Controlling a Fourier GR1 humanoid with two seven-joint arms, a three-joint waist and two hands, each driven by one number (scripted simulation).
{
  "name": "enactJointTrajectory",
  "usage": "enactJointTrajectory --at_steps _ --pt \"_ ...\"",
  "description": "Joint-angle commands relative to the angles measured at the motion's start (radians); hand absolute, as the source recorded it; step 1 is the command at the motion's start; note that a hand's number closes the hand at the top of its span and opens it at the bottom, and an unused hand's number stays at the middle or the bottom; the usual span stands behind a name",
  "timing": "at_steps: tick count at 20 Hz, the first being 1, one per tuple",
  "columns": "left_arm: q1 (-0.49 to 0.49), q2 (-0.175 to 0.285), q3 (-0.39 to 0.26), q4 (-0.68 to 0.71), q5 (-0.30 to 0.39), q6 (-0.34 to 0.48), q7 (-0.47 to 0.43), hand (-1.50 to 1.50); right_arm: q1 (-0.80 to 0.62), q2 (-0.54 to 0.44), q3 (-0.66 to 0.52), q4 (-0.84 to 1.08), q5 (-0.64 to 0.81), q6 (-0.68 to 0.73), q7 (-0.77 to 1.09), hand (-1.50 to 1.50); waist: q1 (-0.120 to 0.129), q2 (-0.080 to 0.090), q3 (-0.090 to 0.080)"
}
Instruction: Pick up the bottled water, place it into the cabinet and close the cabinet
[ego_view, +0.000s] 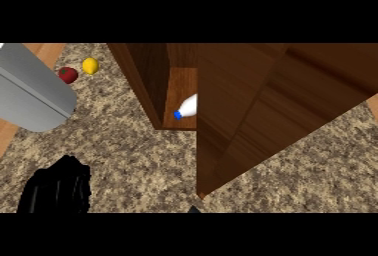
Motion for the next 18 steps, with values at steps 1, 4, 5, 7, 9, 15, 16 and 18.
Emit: enactJointTrajectory --at_steps 1,4,5,7,9,15,16,18 --pt "0.067 0.039 0.040 -0.042 0.020 -0.028 0.000 1.50 -0.191 0.162 0.000 0.189 0.032 -0.113 0.010 1.50 0.010 0.002 0.000" --pt "0.055 0.033 0.055 -0.012 0.032 -0.057 -0.015 1.50 -0.249 0.161 -0.026 0.253 0.028 -0.176 0.016 1.50 0.014 0.005 -0.001" --pt "0.056 0.049 0.077 0.015 0.051 -0.088 -0.014 1.50 -0.268 0.161 -0.091 0.232 -0.025 -0.172 0.057 1.50 0.013 0.008 -0.001" --pt "0.091 0.075 0.090 -0.023 0.050 -0.113 -0.025 1.50 -0.322 0.162 -0.121 0.279 -0.039 -0.206 0.068 1.50 0.025 0.007 -0.001" --pt "0.123 0.083 0.086 -0.017 0.036 -0.143 -0.046 1.50 -0.342 0.164 -0.189 0.386 -0.109 -0.238 0.000 1.50 0.028 0.012 0.001" --pt "0.144 0.095 0.139 -0.040 0.073 -0.167 -0.022 1.50 -0.525 0.169 -0.414 0.650 -0.397 -0.135 -0.072 1.50 0.016 0.013 0.003" --pt "0.180 0.082 0.119 -0.036 0.055 -0.186 -0.055 1.50 -0.516 0.169 -0.436 0.710 -0.430 -0.118 -0.120 1.50 0.023 0.015 0.003" --pt "0.170 0.126 0.174 -0.064 0.097 -0.194 -0.008 1.50 -0.560 0.170 -0.517 0.814 -0.471 -0.048 -0.159 1.50 0.016 0.013 0.003"
